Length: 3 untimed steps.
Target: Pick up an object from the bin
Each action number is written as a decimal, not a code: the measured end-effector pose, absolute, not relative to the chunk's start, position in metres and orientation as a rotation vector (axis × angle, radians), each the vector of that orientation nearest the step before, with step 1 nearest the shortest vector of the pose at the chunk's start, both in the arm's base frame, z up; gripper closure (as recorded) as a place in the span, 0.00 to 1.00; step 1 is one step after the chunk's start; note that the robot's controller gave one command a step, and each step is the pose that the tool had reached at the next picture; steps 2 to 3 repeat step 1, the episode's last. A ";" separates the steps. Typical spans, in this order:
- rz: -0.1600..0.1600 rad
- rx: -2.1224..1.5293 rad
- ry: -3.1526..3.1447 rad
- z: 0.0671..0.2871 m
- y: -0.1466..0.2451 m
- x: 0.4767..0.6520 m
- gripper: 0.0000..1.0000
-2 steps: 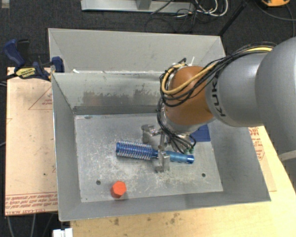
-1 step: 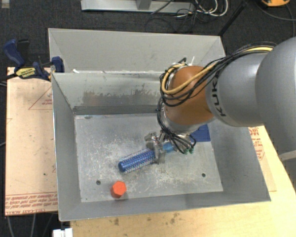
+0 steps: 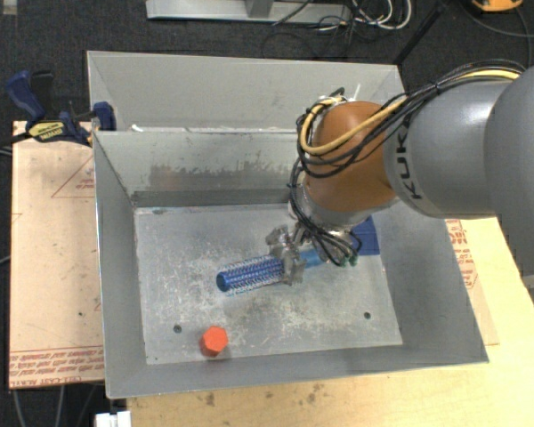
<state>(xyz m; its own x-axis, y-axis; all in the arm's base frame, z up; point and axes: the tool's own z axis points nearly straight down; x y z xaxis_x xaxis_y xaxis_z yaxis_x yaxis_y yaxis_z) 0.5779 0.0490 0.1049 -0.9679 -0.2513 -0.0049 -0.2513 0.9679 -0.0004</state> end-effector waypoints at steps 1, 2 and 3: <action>0.000 -0.396 3.111 0.145 0.049 0.579 1.00; 0.000 -0.396 3.111 0.145 0.049 0.579 1.00; 0.000 -0.396 3.111 0.145 0.049 0.579 1.00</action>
Offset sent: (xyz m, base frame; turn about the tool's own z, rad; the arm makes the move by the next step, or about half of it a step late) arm 0.0002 -0.0002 0.0383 0.0000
